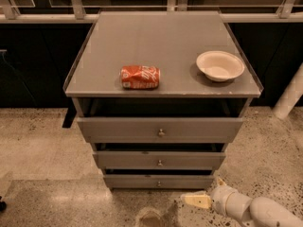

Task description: Open bottom drawer

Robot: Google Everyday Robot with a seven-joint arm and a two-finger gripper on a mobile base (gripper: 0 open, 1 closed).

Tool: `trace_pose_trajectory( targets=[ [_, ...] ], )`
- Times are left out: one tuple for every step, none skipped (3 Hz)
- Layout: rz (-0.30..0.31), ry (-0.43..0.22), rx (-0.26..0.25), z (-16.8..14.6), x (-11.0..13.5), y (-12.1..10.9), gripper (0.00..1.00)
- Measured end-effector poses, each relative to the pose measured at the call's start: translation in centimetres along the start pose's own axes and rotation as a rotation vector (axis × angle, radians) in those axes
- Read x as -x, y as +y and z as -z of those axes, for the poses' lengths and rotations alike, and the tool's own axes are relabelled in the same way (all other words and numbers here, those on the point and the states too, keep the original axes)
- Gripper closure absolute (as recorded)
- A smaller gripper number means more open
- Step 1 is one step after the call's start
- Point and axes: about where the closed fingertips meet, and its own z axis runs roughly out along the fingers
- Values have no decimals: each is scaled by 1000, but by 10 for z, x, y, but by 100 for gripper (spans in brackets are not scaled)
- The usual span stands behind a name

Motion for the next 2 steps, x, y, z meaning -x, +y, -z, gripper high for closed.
trace_pose_trajectory(
  targets=[
    [-9,-3,4,-4,-2,-1,17],
    [-9,-3,5,-4,-2,-1,41]
  ],
)
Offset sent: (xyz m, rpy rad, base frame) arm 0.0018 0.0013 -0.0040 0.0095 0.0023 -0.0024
